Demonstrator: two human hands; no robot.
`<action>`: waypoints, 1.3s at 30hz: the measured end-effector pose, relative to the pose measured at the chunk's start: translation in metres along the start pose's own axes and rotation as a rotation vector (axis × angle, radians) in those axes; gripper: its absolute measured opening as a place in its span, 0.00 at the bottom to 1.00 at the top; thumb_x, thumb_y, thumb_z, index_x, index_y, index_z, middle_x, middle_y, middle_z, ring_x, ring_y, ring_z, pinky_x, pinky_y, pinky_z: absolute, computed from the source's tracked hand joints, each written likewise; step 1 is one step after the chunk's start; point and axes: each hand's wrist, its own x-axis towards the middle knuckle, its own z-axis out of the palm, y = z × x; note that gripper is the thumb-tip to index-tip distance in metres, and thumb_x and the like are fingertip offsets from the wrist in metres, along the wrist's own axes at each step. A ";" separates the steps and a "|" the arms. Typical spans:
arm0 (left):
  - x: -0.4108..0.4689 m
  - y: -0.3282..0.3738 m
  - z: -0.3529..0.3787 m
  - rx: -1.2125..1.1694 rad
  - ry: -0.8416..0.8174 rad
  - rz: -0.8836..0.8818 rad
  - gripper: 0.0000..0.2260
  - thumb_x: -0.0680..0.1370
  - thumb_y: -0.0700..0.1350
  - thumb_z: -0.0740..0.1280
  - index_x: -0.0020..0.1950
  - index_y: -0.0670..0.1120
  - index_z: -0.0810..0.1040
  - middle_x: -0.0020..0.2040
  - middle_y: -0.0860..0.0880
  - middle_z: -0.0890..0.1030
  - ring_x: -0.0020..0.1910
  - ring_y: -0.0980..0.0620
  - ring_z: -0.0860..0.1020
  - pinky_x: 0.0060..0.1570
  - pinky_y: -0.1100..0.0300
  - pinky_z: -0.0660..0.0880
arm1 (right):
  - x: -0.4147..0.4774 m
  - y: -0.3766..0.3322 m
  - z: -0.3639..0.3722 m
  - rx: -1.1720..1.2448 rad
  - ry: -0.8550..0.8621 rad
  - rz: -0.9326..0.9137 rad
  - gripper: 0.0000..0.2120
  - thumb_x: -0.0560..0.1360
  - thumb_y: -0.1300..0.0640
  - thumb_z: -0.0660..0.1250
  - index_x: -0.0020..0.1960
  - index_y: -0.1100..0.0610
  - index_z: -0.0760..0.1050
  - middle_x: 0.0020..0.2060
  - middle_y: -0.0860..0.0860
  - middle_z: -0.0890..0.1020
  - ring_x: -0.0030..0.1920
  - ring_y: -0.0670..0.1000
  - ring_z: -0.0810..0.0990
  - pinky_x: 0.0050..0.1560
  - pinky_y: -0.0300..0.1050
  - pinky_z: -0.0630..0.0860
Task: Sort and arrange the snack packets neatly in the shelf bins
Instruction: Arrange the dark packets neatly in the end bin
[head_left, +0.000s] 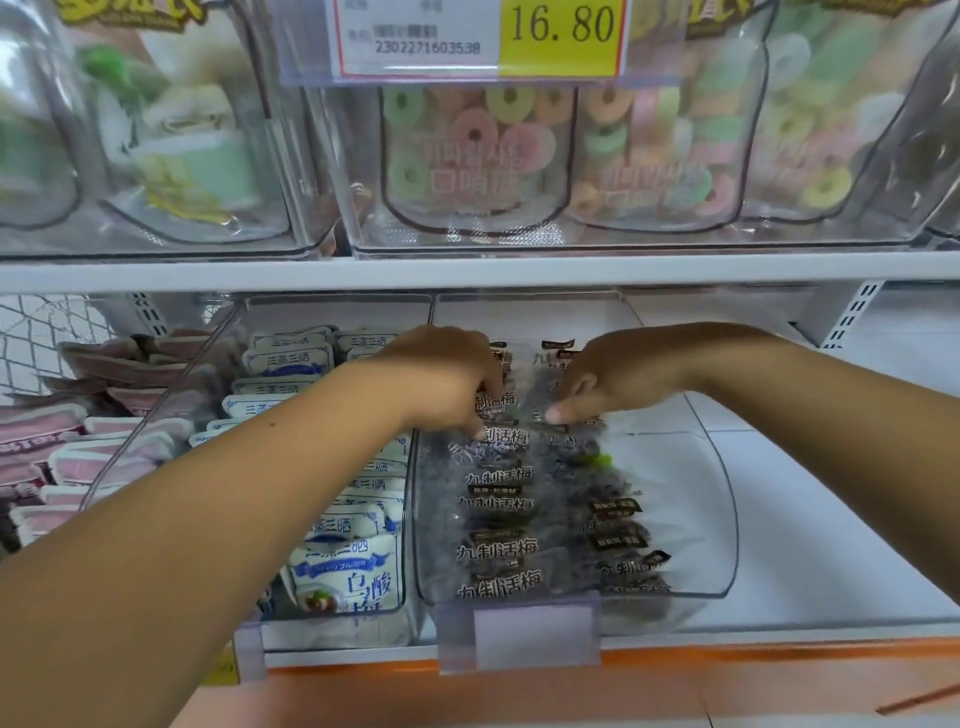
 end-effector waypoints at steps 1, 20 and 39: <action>0.002 -0.001 0.000 -0.004 -0.012 -0.022 0.21 0.71 0.54 0.74 0.64 0.55 0.76 0.63 0.53 0.74 0.59 0.48 0.74 0.56 0.56 0.72 | 0.001 -0.001 -0.001 0.028 -0.012 0.004 0.31 0.76 0.33 0.54 0.68 0.52 0.73 0.67 0.48 0.74 0.64 0.49 0.72 0.64 0.43 0.65; -0.047 0.018 -0.015 -0.229 -0.136 0.121 0.24 0.68 0.66 0.71 0.60 0.58 0.79 0.51 0.65 0.77 0.50 0.62 0.75 0.45 0.66 0.69 | -0.039 -0.007 0.002 0.096 0.167 -0.041 0.18 0.71 0.47 0.73 0.59 0.44 0.73 0.52 0.43 0.80 0.51 0.47 0.78 0.53 0.43 0.75; -0.044 0.020 0.000 -0.306 0.130 0.119 0.16 0.71 0.57 0.73 0.54 0.56 0.72 0.48 0.62 0.75 0.48 0.58 0.74 0.41 0.65 0.68 | -0.033 0.000 0.017 -0.021 0.239 0.050 0.28 0.68 0.48 0.76 0.62 0.56 0.69 0.55 0.53 0.78 0.52 0.54 0.77 0.52 0.49 0.76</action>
